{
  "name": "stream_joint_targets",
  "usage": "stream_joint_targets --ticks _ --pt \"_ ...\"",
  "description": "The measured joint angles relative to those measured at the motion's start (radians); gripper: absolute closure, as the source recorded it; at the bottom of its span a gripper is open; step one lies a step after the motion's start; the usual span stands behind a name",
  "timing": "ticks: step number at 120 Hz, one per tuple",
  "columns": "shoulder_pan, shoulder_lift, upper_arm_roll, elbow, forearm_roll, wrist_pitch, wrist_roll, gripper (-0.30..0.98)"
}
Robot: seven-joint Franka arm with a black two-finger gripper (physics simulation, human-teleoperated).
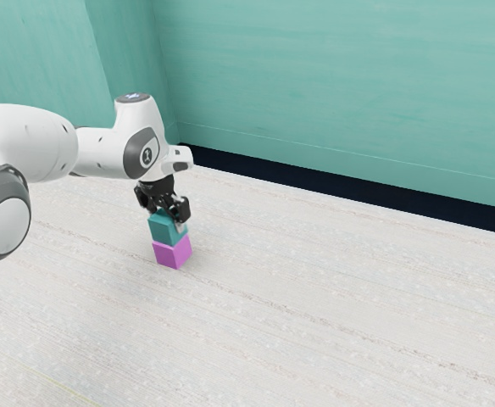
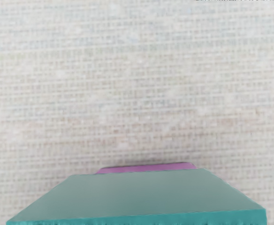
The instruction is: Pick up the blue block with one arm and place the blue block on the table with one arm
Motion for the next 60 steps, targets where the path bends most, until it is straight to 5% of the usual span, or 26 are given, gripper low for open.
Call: stream_joint_targets --ticks 34,60 --pt "-0.003 -0.015 0.004 0.009 0.01 -0.005 -0.02 0.32" --pt "-0.023 0.137 -0.099 0.273 0.041 -0.055 -0.041 0.33"
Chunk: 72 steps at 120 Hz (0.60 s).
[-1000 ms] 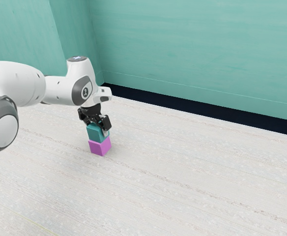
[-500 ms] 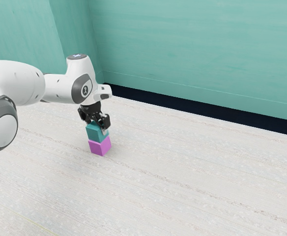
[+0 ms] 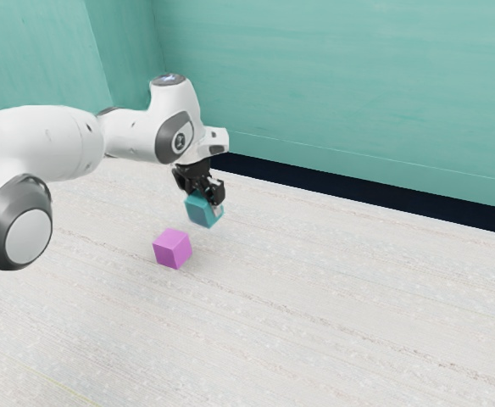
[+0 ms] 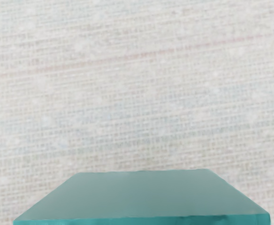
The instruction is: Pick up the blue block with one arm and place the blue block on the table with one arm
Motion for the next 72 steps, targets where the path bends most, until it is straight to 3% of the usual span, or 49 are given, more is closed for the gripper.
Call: stream_joint_targets --ticks 15,42,72 --pt "-0.005 0.099 -0.039 0.084 0.001 -0.02 -0.013 0.34" --pt "-0.006 0.152 -0.064 0.108 -0.001 -0.031 -0.035 0.33" --pt "-0.006 0.119 -0.05 0.118 -0.011 -0.052 -0.041 0.11"
